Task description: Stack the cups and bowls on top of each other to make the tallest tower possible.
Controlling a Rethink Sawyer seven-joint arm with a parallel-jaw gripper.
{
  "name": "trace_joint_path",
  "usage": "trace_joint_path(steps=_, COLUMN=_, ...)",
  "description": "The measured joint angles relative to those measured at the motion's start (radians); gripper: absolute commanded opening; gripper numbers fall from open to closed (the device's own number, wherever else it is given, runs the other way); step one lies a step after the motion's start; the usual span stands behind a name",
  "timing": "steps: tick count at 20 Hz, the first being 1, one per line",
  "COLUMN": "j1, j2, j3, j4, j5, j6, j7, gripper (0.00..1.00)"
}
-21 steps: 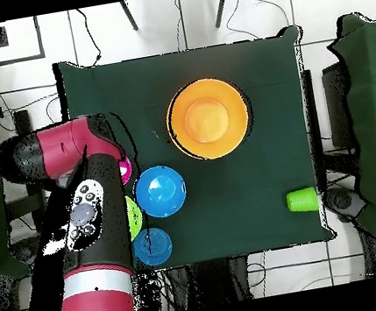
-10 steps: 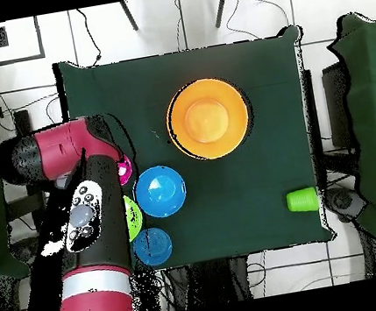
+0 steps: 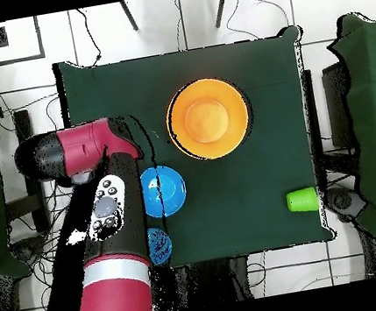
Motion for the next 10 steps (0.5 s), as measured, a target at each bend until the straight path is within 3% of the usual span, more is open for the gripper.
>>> trace_joint_path(steps=10, j1=-0.009, j2=-0.002, j3=0.005, j4=0.0, j5=-0.017, j6=0.0, j7=0.0, gripper=1.0)
